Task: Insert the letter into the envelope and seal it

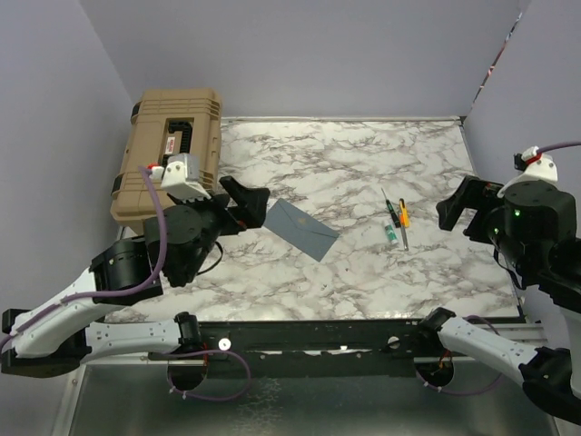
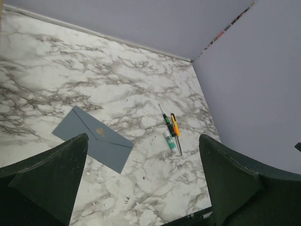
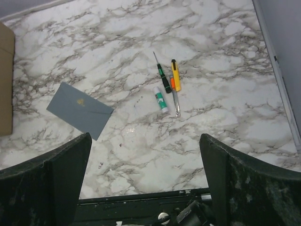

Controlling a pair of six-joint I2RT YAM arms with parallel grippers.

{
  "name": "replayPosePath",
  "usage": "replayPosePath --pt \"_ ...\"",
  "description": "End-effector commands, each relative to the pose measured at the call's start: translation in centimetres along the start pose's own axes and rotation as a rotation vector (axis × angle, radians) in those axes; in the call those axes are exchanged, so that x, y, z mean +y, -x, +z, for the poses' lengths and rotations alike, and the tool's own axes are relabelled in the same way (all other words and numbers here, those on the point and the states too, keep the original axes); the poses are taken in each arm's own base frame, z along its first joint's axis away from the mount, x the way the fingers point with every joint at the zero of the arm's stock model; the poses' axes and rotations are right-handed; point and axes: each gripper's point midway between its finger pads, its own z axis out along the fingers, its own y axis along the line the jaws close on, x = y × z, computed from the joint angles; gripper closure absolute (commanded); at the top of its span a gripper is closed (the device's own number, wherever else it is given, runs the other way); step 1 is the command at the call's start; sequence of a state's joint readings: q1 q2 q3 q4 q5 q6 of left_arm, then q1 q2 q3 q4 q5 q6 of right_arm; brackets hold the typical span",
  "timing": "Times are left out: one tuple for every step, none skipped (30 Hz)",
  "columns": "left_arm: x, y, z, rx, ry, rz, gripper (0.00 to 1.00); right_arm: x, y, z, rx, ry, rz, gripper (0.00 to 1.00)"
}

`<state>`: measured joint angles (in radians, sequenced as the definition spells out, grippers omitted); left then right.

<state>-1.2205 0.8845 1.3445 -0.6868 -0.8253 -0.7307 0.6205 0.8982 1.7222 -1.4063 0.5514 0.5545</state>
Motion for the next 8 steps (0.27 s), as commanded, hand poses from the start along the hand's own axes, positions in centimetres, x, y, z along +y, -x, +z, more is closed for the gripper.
replayPosePath --pt "3.0 1.2 -0.3 -0.061 0.108 0.128 0.01 -0.8 2.4 -0.3 -0.091 -0.034 -0.055 0.00" --pt "2.9 1.5 -0.4 -0.066 0.107 0.133 0.01 -0.7 2.5 -0.4 -0.093 -0.028 -0.056 0.00" --pt "2.9 1.8 -0.5 -0.072 0.108 0.139 0.01 -0.5 2.5 -0.4 -0.092 -0.016 -0.062 0.00" --pt "2.9 2.2 -0.5 -0.080 0.112 0.144 0.01 -0.3 2.5 -0.4 -0.091 -0.001 -0.071 0.00" --pt "2.9 2.4 -0.6 -0.085 0.115 0.146 0.01 -0.2 2.5 -0.4 -0.094 0.007 -0.070 0.00" --pt "3.0 2.6 -0.6 -0.090 0.120 0.148 0.01 -0.1 2.3 -0.3 -0.091 0.008 -0.068 0.00" --pt "3.1 2.7 -0.6 -0.097 0.126 0.147 0.01 0.0 2.1 -0.1 -0.082 0.008 -0.076 0.00" --pt "3.2 2.8 -0.7 -0.101 0.132 0.147 0.01 0.0 1.9 0.0 -0.075 0.009 -0.083 0.00"
